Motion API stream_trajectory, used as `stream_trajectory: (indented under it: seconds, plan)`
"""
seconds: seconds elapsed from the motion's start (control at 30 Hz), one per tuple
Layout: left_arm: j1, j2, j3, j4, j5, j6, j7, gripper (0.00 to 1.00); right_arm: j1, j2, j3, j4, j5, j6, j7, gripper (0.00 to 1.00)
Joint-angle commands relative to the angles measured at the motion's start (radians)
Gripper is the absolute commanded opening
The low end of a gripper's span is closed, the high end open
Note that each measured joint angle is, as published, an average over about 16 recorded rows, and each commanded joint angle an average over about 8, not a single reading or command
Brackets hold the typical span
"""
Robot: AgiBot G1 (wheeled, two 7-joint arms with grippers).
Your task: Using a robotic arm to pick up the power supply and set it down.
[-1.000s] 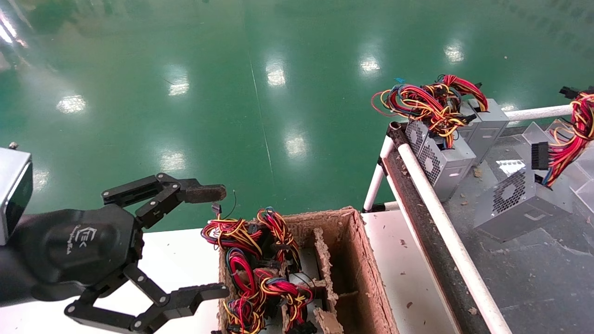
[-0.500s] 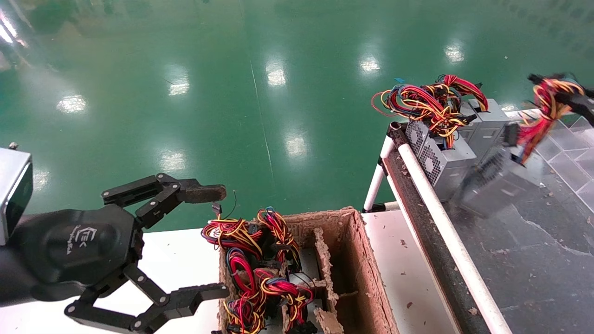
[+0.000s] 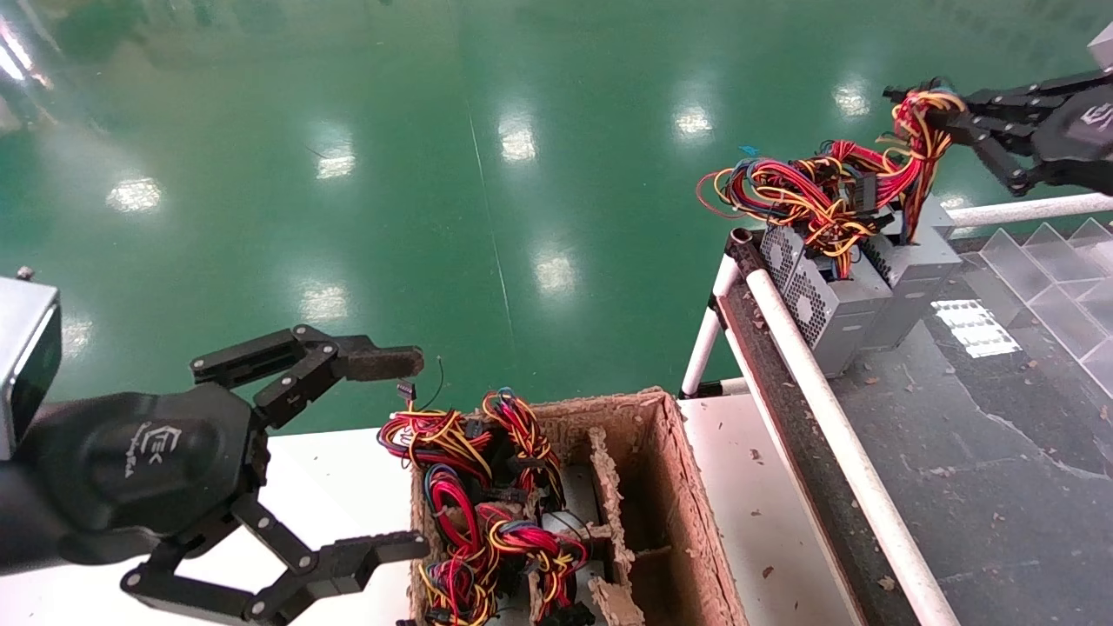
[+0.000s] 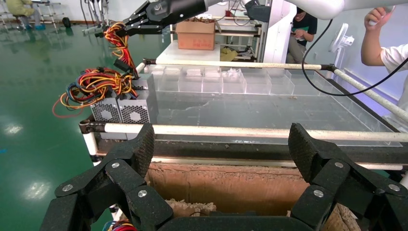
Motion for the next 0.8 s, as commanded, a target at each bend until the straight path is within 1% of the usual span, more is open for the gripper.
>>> stream_trajectory:
  seconds: [0.03,0.1,0.13,0.6,0.8]
  plan:
    - [0.0,0.0,0.0,0.0,0.0,0.0,0.0,1.0,0.022,-0.019,-0.012,-0.023,-0.02,0.001,-0.009,0.69]
    - [0.0,0.0,0.0,0.0,0.0,0.0,0.0,1.0,0.034,-0.026,-0.017,-0.042,-0.025,-0.005,-0.014,0.93]
    - [0.0,0.0,0.0,0.0,0.0,0.0,0.0,1.0,0.039,-0.029,-0.018,-0.051,-0.027,-0.008,-0.017,1.0]
    - [0.0,0.0,0.0,0.0,0.0,0.0,0.0,1.0,0.071,-0.046,-0.029,-0.114,-0.032,-0.051,-0.054,1.0]
    - [0.0,0.0,0.0,0.0,0.0,0.0,0.0,1.0,0.068,-0.05,-0.005,-0.124,0.019,-0.086,-0.053,1.0]
